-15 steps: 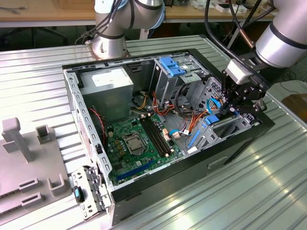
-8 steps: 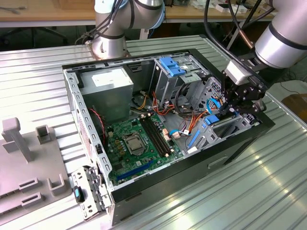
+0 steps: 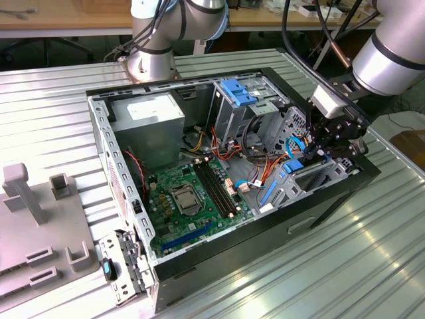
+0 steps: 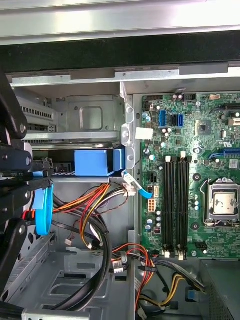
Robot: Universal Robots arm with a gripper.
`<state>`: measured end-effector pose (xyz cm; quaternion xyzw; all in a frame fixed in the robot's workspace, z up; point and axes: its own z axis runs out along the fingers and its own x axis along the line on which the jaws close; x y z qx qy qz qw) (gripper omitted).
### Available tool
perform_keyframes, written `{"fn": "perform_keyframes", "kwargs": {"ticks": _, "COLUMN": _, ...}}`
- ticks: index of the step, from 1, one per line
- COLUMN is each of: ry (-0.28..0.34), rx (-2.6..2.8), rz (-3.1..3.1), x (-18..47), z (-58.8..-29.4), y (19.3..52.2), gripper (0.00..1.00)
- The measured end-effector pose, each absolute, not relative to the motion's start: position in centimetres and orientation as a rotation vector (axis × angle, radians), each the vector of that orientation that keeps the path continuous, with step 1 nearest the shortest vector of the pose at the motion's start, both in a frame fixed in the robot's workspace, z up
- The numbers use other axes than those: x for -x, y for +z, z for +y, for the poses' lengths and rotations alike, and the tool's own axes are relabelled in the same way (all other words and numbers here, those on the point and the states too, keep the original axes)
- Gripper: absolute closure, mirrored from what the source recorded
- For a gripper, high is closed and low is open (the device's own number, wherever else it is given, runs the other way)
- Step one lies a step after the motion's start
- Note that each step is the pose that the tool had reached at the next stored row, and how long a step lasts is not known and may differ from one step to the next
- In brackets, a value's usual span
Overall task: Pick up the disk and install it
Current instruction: 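Insert the second disk wire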
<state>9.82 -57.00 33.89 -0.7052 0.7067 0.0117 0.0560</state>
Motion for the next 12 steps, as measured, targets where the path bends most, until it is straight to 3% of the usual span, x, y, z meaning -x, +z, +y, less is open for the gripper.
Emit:
{"fn": "perform_keyframes", "kwargs": {"ticks": 2, "ry": 0.037, "rx": 2.139, "rz": 2.144, "x": -9.8, "z": -57.0, "y": 34.0, "gripper": 0.84}}
{"fn": "perform_keyframes", "kwargs": {"ticks": 3, "ry": 0.036, "rx": 2.139, "rz": 2.144, "x": -9.8, "z": -57.0, "y": 34.2, "gripper": 0.76}}
{"fn": "perform_keyframes", "kwargs": {"ticks": 11, "ry": 0.036, "rx": 2.139, "rz": 2.144, "x": -9.8, "z": -57.0, "y": 35.4, "gripper": 0.76}}
{"fn": "perform_keyframes", "kwargs": {"ticks": 12, "ry": 0.036, "rx": 2.139, "rz": 2.144, "x": -9.8, "z": -57.0, "y": 35.4, "gripper": 0.84}}
